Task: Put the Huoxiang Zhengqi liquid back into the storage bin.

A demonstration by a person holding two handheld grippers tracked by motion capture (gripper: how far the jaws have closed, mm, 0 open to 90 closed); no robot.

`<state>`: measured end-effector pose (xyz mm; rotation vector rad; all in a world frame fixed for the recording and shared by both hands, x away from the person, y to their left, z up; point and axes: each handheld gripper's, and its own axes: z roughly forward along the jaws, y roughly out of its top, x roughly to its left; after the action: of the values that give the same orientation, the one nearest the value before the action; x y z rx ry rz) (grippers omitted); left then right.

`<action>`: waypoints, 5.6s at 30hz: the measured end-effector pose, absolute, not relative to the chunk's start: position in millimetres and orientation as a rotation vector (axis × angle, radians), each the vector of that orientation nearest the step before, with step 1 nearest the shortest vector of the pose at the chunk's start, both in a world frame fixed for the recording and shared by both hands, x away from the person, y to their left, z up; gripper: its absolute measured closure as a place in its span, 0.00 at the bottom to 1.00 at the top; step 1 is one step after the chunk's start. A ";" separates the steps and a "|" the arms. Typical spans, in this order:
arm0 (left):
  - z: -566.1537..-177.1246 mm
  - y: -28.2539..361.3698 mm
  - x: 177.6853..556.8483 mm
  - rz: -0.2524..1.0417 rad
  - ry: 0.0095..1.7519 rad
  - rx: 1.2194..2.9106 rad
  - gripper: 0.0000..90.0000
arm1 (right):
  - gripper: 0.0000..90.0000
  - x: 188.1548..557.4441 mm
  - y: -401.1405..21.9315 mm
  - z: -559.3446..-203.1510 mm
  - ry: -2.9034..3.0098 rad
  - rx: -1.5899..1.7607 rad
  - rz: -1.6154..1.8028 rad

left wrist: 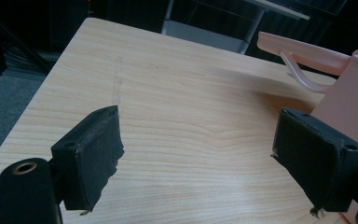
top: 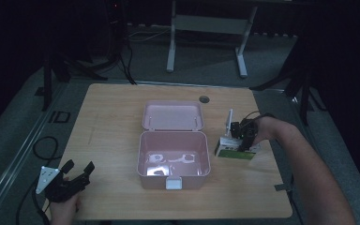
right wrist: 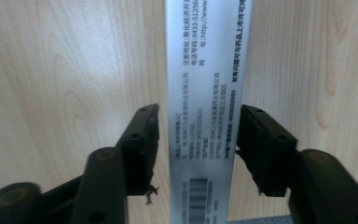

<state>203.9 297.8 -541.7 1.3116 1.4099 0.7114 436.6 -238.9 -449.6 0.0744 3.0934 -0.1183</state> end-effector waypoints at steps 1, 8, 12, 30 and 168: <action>-541.9 297.8 204.1 0.712 1.411 1.314 0.18 | 0.60 437.4 -238.7 -451.4 3.098 0.077 -0.117; -542.1 297.3 204.4 0.712 1.412 1.318 0.18 | 0.69 438.5 -237.4 -455.5 3.121 0.067 -0.130; -542.1 298.1 203.9 0.714 1.415 1.313 0.18 | 0.69 436.3 -237.7 -454.5 3.114 0.064 -0.119; -542.3 299.7 203.3 0.713 1.424 1.301 0.18 | 0.69 396.7 -217.1 -360.3 3.094 0.165 -0.028; -540.5 304.2 202.2 0.690 1.390 1.290 0.17 | 0.51 342.4 -52.7 -441.2 3.141 -0.121 -0.017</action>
<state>202.2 304.2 -540.5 1.2902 1.3896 0.6898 342.4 -52.7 -441.2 -0.1205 3.1409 -0.0172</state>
